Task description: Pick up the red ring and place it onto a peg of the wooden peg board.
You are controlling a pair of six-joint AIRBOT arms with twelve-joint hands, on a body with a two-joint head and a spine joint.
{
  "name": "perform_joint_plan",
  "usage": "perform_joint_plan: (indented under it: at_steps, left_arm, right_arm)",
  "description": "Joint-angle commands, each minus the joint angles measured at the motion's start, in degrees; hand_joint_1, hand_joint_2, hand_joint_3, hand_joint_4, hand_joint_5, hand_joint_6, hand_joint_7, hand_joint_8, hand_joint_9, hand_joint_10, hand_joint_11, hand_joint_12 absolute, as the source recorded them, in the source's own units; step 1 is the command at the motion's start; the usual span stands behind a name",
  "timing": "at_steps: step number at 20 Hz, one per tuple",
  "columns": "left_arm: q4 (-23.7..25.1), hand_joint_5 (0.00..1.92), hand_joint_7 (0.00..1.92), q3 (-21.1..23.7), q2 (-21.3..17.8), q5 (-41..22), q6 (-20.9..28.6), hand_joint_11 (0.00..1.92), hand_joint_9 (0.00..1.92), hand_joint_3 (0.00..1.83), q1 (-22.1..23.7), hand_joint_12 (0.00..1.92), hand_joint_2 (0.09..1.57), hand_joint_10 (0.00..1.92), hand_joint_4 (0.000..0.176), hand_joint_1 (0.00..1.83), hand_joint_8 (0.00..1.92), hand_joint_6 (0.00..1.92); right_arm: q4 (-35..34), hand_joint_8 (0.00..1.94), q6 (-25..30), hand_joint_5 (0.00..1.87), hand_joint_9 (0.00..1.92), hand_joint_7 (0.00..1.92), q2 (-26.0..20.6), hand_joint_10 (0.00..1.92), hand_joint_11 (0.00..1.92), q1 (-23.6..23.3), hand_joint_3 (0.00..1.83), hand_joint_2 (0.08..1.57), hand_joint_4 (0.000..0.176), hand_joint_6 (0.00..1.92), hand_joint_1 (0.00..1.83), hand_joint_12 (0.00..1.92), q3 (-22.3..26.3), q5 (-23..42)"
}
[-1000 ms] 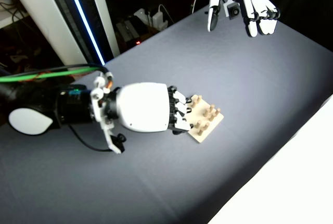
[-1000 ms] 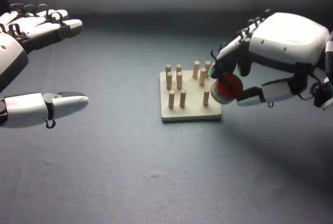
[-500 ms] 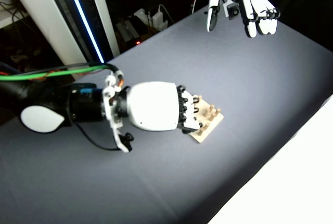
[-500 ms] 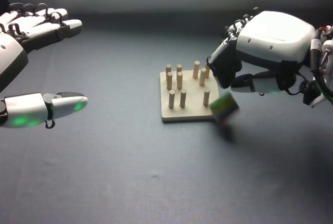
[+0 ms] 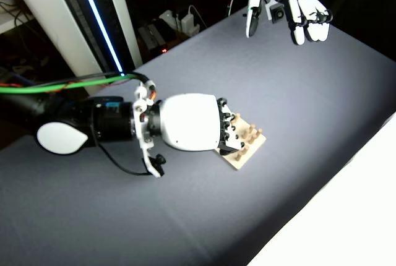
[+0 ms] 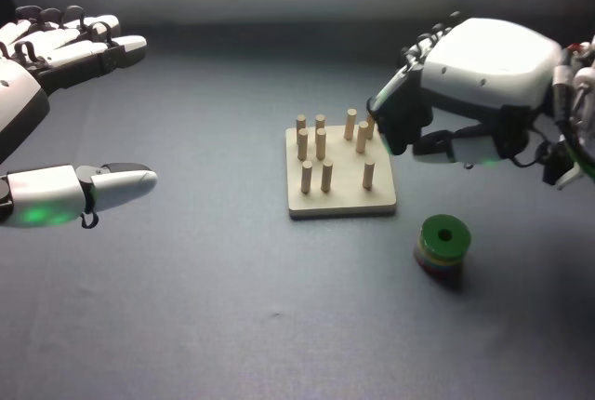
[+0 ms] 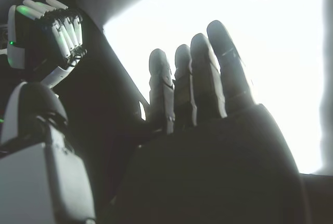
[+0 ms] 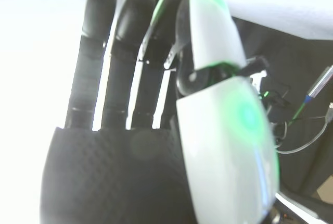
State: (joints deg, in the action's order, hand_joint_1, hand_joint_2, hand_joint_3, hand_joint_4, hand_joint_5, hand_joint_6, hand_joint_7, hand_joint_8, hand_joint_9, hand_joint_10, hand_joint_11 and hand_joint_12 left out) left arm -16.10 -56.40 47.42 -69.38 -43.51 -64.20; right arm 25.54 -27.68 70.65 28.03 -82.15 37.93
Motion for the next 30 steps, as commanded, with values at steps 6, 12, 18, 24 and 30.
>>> perform_joint_plan:
  at_steps: [6,12,18,24,30]
  left_arm:
    - [-0.62,0.37,0.26,0.54,-0.10,-7.95,0.40,0.00,0.23,0.00,-0.37,0.85,1.01,0.01,0.000,0.62,0.00,0.00]
    - [-1.26,0.36,0.23,1.04,-0.46,-8.62,0.40,0.00,0.20,0.00,-1.12,0.77,1.01,0.01,0.011,0.60,0.00,0.00]
    - [-1.26,0.36,0.24,0.94,-0.38,-8.47,0.40,0.00,0.20,0.00,-1.13,0.74,1.00,0.00,0.024,0.63,0.00,0.00]
    - [-1.28,0.36,0.20,0.84,-0.36,-8.36,0.40,0.00,0.16,0.00,-1.12,0.66,0.99,0.00,0.005,0.57,0.00,0.00]
    - [-1.31,0.36,0.21,0.69,-0.17,-8.26,0.40,0.00,0.16,0.00,-1.12,0.67,1.01,0.00,0.000,0.63,0.00,0.00]
  right_arm:
    - [-0.41,0.82,0.05,0.85,0.95,1.09,-4.84,0.41,0.58,1.18,0.00,1.12,0.000,1.16,1.22,1.22,4.73,8.36]
    - [2.04,0.00,1.63,0.75,0.73,0.79,-9.94,0.00,0.21,4.38,0.00,0.95,0.000,0.00,1.03,0.96,8.28,9.84]
    - [5.45,0.02,5.30,0.74,0.88,0.88,-8.74,0.04,0.39,6.15,0.00,0.93,0.000,0.00,1.00,1.08,6.95,7.12]
    - [7.03,0.05,5.89,0.76,0.81,0.96,-6.03,0.53,0.39,6.41,0.00,0.90,0.000,0.00,1.10,1.53,4.83,3.45]
    - [7.23,0.10,5.89,0.79,0.68,0.89,-4.89,0.65,0.31,6.91,0.00,0.89,0.000,0.00,1.20,1.40,4.07,2.35]
